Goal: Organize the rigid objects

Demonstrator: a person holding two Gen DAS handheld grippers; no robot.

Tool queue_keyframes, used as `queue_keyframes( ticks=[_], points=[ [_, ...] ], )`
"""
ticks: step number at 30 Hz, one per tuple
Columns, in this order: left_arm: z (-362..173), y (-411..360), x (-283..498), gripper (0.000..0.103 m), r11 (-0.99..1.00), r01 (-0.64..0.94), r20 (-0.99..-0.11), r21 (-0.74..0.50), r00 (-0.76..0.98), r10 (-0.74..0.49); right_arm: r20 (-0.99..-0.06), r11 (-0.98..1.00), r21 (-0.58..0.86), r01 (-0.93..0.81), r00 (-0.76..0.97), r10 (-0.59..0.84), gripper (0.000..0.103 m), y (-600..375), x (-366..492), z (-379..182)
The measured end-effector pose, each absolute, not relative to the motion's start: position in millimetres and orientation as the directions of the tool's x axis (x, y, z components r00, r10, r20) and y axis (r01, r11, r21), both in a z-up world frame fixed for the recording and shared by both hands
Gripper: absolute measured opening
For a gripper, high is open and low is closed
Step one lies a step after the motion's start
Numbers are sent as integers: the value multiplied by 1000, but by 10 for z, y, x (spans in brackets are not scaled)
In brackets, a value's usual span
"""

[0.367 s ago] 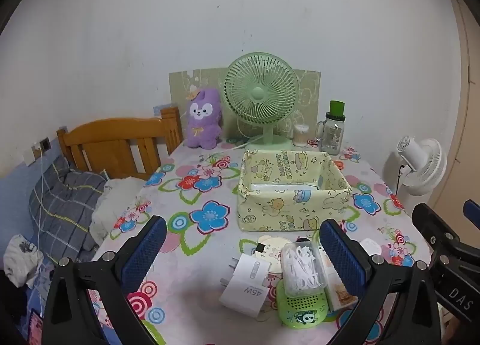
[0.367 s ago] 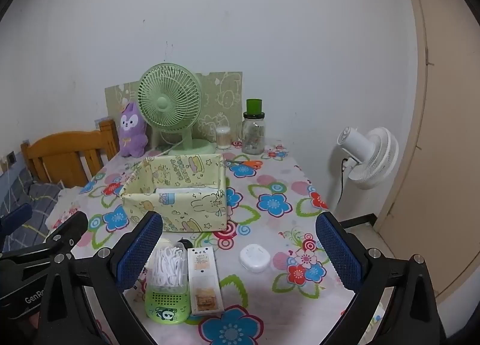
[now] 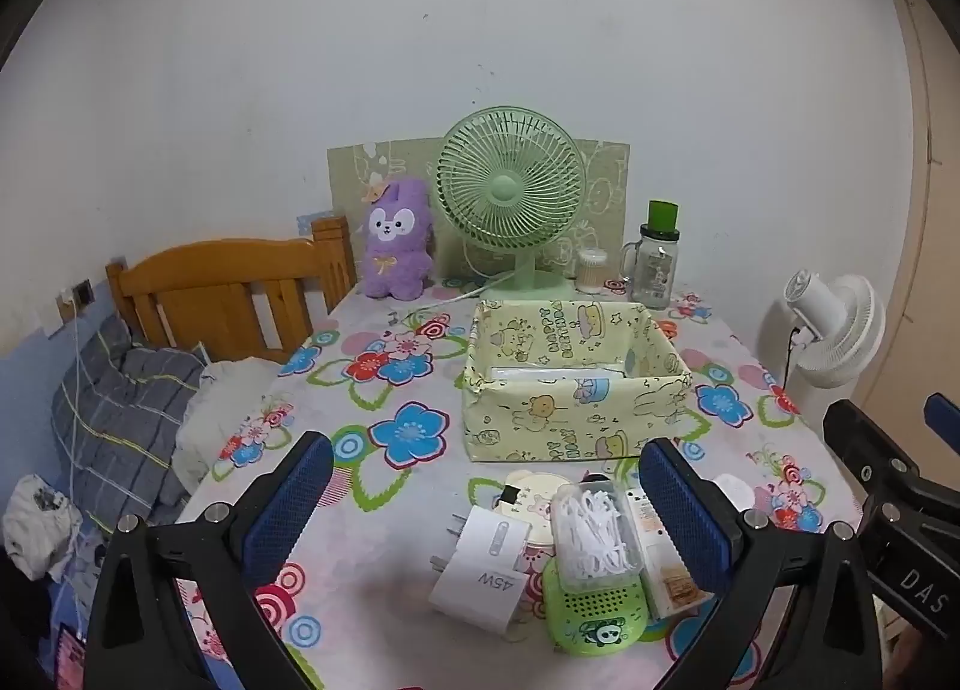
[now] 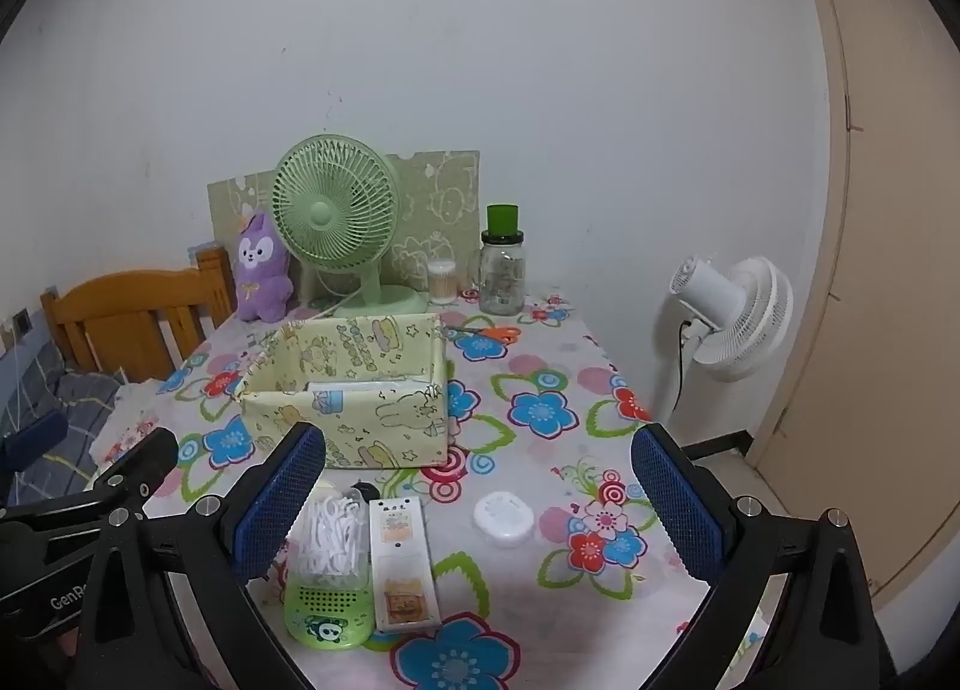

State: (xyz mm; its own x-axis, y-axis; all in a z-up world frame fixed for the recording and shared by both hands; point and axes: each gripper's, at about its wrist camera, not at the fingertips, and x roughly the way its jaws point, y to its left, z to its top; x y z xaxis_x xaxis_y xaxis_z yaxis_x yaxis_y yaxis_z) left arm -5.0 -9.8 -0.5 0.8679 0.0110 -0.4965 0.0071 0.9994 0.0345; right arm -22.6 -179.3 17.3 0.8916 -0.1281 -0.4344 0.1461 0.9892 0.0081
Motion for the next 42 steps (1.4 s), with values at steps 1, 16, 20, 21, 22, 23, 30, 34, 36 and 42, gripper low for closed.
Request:
queue_keyframes(
  ticks=[1,16,20,21,22,23,30,34,36,42],
  points=[
    [-5,-114,-52,103,999,5,-497,41,868,16,-428,990,14,143,895,-124,103,-1818,-248,123],
    [-2,-125,-103,103,999,10,-488,32,873,7,-414,989,31,143,903,-117,103,-1854,-277,100],
    [-4,-121,-114,103,999,6,-485,38,874,13,-412,990,28,137,904,-113,103,-1840,-288,99],
    [-6,-117,-121,103,999,5,-484,38,875,14,-413,990,29,136,904,-112,103,-1839,-285,102],
    [-9,-115,-128,103,999,4,-483,38,876,15,-412,990,29,135,904,-111,103,-1831,-296,102],
    [-7,-112,-127,103,999,6,-484,38,875,13,-411,990,29,135,905,-111,103,-1826,-300,103],
    [-3,-105,-126,103,999,7,-483,38,875,12,-410,990,31,134,906,-110,103,-1824,-299,108],
    [-3,-98,-144,103,999,5,-480,38,877,14,-405,991,29,133,908,-110,103,-1814,-321,98],
    [9,-92,-166,103,999,2,-477,38,879,16,-401,991,30,132,910,-108,103,-1804,-337,100],
    [42,-97,-210,103,999,3,-467,33,884,13,-395,990,29,137,912,-114,103,-1821,-368,106]
  ],
)
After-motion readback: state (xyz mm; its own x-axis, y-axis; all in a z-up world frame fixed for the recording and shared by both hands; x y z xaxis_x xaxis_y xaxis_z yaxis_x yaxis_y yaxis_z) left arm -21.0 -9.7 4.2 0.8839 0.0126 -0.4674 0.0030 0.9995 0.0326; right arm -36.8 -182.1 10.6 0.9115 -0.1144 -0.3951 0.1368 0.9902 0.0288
